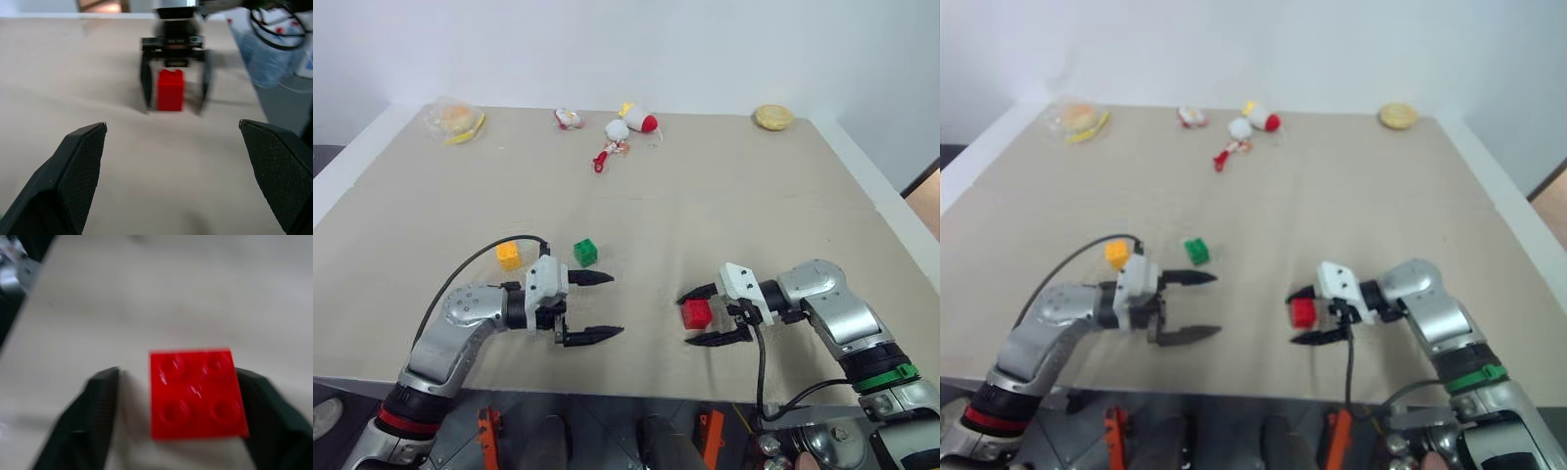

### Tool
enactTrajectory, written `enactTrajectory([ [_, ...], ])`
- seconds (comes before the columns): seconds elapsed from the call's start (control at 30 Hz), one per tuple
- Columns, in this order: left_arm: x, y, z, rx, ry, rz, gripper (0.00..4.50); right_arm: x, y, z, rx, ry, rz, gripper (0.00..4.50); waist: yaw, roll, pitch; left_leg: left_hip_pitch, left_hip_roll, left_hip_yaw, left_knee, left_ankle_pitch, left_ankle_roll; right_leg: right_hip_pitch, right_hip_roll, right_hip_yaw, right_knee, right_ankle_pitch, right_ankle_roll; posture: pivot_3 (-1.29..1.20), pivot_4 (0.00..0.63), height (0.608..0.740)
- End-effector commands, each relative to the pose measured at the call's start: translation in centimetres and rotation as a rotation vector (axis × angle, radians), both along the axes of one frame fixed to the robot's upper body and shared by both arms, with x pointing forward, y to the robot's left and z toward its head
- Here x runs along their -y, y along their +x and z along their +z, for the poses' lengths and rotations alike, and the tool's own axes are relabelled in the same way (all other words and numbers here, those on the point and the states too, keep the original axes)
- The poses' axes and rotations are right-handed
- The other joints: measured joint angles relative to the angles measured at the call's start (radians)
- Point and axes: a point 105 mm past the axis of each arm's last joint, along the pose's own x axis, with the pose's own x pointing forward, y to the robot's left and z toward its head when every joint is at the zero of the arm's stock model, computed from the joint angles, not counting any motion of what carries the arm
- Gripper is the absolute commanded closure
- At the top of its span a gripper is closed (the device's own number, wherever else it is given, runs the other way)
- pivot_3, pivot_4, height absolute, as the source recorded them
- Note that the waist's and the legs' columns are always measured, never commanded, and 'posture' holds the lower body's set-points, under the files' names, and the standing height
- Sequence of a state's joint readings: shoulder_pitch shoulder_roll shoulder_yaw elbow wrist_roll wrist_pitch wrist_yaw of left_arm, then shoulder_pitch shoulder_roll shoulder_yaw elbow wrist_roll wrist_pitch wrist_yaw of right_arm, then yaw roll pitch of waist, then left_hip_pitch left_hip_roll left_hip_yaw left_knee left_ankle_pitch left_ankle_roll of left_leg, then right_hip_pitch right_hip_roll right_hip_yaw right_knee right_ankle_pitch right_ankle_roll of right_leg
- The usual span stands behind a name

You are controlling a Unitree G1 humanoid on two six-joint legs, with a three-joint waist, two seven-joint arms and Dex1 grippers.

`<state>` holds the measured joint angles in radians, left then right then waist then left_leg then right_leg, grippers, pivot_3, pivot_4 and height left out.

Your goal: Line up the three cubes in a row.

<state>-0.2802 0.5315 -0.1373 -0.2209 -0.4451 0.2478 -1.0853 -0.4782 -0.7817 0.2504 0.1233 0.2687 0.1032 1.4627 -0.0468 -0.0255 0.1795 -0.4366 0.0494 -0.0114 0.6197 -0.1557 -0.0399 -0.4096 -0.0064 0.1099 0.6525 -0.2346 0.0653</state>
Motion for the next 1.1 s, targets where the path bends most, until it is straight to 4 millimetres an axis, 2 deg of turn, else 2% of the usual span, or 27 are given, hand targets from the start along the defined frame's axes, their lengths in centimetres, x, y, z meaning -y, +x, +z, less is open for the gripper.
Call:
enactTrajectory([
  [0.03,-0.8,1.6,2.6,0.043,-0.061,0.082,0.00,-0.6,-0.3,3.8,0.048,0.093,0.015,0.02,0.000,0.000,0.000,0.000,0.000,0.000,0.000,0.000,0.000,0.000,0.000,0.000,0.000,0.000,0.000,0.00,0.150,0.736],
  [0.2,-2.5,5.5,3.7,0.023,-0.028,0.227,0.00,-2.9,-0.2,7.8,0.084,0.238,-0.004,0.02,0.000,0.000,0.000,0.000,0.000,-0.001,0.001,0.000,0.000,0.000,0.000,-0.001,0.000,0.001,0.000,0.00,0.150,0.736],
  [0.3,-3.4,7.6,3.4,-0.002,0.036,0.291,0.00,-4.1,0.3,9.1,0.104,0.289,-0.035,0.02,-0.001,0.000,0.000,0.000,0.000,-0.001,0.001,0.000,0.000,0.000,0.001,-0.001,0.000,0.001,0.000,0.00,0.150,0.736],
  [0.47,-3.8,9.2,1.5,-0.016,0.191,0.288,0.00,-4.8,1.3,9.5,0.123,0.307,-0.094,0.02,0.000,0.000,0.000,-0.002,0.000,-0.002,-0.001,0.000,-0.001,-0.001,0.001,-0.002,0.000,-0.001,0.000,0.00,0.150,0.736],
  [0.7,-3.0,10.0,-0.2,-0.056,0.268,0.285,0.00,-5.3,2.1,10.1,0.153,0.351,-0.154,0.02,0.001,0.000,0.000,-0.004,0.000,-0.003,-0.002,-0.001,-0.001,-0.002,0.001,-0.003,0.000,0.000,0.004,0.00,0.150,0.736],
  [0.87,-2.3,11.2,-0.6,-0.069,0.278,0.325,0.00,-5.5,2.3,10.2,0.158,0.375,-0.179,0.02,0.001,0.000,0.000,-0.004,0.000,-0.004,-0.001,-0.001,-0.001,-0.002,0.001,-0.003,0.001,0.000,0.004,0.00,0.150,0.736],
  [1.07,-2.1,11.6,-0.8,-0.080,0.282,0.339,0.00,-5.4,2.5,10.2,0.157,0.382,-0.199,0.02,0.000,0.000,0.000,-0.003,0.000,-0.004,-0.001,-0.001,-0.001,-0.002,0.001,-0.003,0.001,0.000,0.004,0.00,0.150,0.736],
  [1.1,-2.1,11.7,-0.8,-0.080,0.283,0.343,0.55,-5.4,2.5,10.2,0.157,0.383,-0.202,0.00,0.000,0.000,0.000,-0.003,0.000,-0.004,-0.001,-0.001,-0.001,-0.002,0.001,-0.003,0.001,0.000,0.004,0.00,0.150,0.736],
])
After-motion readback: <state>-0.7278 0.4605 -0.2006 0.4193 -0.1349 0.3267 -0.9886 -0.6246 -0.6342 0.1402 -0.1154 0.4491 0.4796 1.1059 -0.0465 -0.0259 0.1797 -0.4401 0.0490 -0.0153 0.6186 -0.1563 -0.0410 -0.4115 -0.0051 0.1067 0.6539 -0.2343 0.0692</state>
